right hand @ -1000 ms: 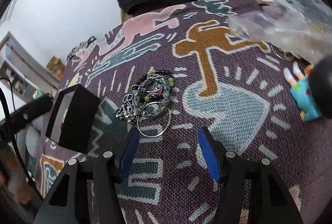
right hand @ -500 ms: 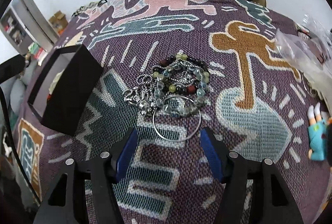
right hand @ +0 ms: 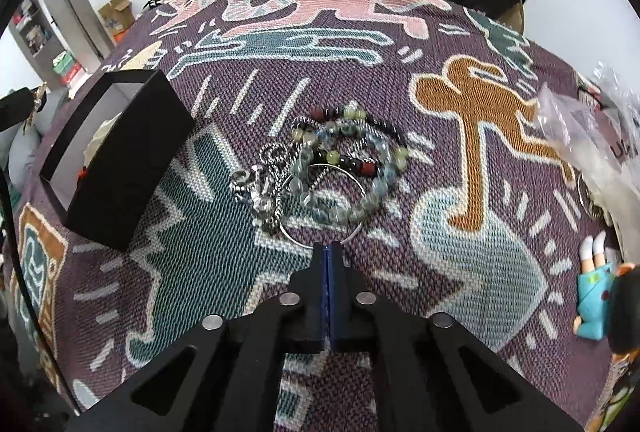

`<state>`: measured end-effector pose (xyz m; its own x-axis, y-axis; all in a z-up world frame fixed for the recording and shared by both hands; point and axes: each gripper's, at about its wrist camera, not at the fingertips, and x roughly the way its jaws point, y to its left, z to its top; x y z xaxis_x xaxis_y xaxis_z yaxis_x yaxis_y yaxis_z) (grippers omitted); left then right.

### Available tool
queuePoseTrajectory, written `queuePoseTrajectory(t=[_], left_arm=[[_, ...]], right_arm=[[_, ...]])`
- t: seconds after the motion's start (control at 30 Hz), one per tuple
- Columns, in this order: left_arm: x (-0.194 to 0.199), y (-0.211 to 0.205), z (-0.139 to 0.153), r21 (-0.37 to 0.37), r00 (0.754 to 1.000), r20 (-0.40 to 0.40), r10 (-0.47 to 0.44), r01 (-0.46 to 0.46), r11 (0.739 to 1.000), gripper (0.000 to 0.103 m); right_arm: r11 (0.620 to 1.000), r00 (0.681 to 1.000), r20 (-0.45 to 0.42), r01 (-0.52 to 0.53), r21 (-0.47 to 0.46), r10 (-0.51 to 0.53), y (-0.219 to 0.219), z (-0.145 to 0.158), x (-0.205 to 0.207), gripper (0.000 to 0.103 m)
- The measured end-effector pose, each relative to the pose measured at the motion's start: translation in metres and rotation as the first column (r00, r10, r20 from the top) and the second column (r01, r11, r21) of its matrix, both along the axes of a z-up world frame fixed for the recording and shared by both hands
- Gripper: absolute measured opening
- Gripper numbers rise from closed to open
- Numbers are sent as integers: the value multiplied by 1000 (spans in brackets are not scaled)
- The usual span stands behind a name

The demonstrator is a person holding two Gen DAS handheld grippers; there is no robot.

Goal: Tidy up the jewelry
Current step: 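Lower the butterfly pendant into the black box with the left tool while the right tool grasps the silver hoop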

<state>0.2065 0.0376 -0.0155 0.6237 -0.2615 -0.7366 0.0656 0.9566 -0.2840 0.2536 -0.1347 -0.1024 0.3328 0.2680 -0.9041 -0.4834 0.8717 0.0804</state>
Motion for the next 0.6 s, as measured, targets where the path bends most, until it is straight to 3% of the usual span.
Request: queuePoseTrajectory(t=[0.23, 0.3, 0.33, 0.37, 0.6], left_arm=[[-5, 3, 3, -4, 1000, 10, 3, -3, 1000, 41], [-5, 4, 3, -6, 1000, 11, 4, -4, 1000, 41], [-6, 4, 3, -7, 1000, 11, 5, -5, 1000, 41], [-6, 5, 3, -8, 1000, 11, 6, -6, 1000, 41], [-5, 15, -2, -16, 1000, -1, 24, -24, 1000, 41]], right_arm=[[999, 999, -16, 36, 10, -36, -7, 4, -5, 2], [998, 998, -29, 58, 37, -57, -9, 7, -1, 15], [996, 997, -28, 74, 46, -72, -11, 8, 2, 28], [996, 996, -19, 83, 44, -83, -11, 9, 3, 32], [989, 991, -40, 131, 70, -128, -7, 4, 17, 32]])
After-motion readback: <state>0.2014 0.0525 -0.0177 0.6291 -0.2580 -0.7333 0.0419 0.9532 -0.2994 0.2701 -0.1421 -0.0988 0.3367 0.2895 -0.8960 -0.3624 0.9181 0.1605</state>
